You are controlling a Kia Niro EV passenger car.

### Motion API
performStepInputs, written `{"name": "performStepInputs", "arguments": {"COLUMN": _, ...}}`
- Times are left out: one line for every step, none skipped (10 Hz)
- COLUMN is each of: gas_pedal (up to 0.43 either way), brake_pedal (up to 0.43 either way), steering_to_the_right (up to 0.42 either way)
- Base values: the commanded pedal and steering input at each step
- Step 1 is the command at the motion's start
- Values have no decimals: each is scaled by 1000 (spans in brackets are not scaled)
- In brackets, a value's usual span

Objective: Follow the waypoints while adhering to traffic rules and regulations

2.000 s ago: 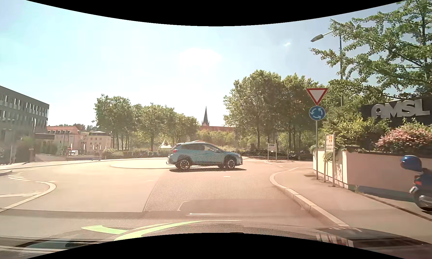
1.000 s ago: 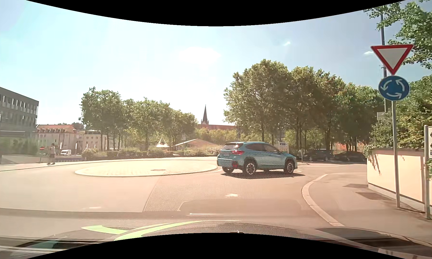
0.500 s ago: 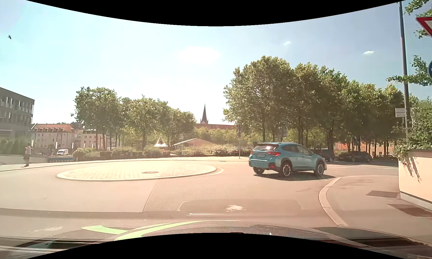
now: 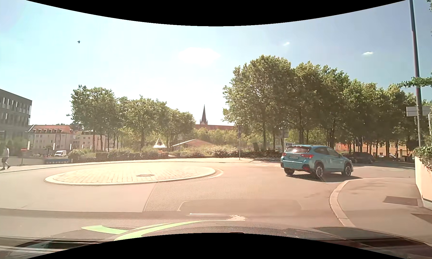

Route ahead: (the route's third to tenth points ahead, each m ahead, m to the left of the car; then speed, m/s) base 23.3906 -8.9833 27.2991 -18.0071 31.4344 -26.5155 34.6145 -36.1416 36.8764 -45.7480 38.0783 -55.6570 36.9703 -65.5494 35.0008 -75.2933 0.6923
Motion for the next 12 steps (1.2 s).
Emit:
{"name": "performStepInputs", "arguments": {"gas_pedal": 0, "brake_pedal": 207, "steering_to_the_right": 15}}
{"name": "performStepInputs", "arguments": {"gas_pedal": 0, "brake_pedal": 177, "steering_to_the_right": 17}}
{"name": "performStepInputs", "arguments": {"gas_pedal": 0, "brake_pedal": 152, "steering_to_the_right": 21}}
{"name": "performStepInputs", "arguments": {"gas_pedal": 0, "brake_pedal": 128, "steering_to_the_right": 25}}
{"name": "performStepInputs", "arguments": {"gas_pedal": 0, "brake_pedal": 122, "steering_to_the_right": 28}}
{"name": "performStepInputs", "arguments": {"gas_pedal": 0, "brake_pedal": 128, "steering_to_the_right": 31}}
{"name": "performStepInputs", "arguments": {"gas_pedal": 0, "brake_pedal": 134, "steering_to_the_right": 31}}
{"name": "performStepInputs", "arguments": {"gas_pedal": 0, "brake_pedal": 152, "steering_to_the_right": 33}}
{"name": "performStepInputs", "arguments": {"gas_pedal": 0, "brake_pedal": 177, "steering_to_the_right": 33}}
{"name": "performStepInputs", "arguments": {"gas_pedal": 0, "brake_pedal": 195, "steering_to_the_right": 31}}
{"name": "performStepInputs", "arguments": {"gas_pedal": 0, "brake_pedal": 201, "steering_to_the_right": 31}}
{"name": "performStepInputs", "arguments": {"gas_pedal": 0, "brake_pedal": 207, "steering_to_the_right": 31}}
